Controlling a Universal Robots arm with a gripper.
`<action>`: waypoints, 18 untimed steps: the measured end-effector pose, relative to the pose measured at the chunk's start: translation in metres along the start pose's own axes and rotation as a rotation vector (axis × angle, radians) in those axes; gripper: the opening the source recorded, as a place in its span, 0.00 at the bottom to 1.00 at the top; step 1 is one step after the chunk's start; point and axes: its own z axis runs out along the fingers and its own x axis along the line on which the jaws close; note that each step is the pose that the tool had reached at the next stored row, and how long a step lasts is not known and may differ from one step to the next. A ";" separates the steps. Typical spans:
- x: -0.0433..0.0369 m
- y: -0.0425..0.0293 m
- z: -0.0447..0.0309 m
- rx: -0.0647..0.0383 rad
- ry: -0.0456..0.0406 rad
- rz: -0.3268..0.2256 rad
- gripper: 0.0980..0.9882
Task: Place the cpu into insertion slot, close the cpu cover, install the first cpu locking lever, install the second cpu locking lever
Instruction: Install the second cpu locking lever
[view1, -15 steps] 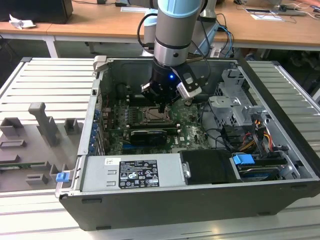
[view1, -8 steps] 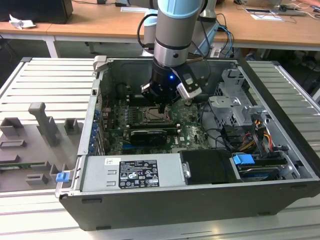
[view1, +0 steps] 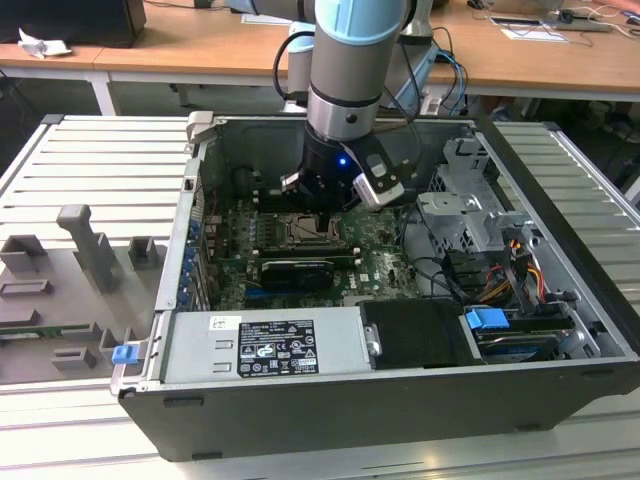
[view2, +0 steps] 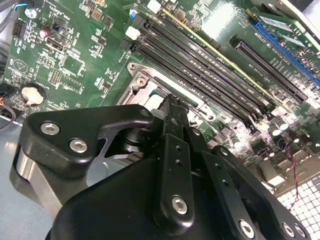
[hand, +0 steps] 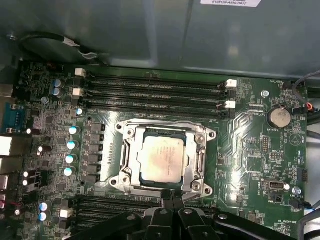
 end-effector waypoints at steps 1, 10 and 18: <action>0.0001 -0.0005 -0.0001 0.000 0.0001 0.000 0.01; 0.0064 -0.0035 -0.0002 0.000 0.0000 0.000 0.01; 0.0253 -0.0078 0.0005 -0.005 -0.0004 0.000 0.01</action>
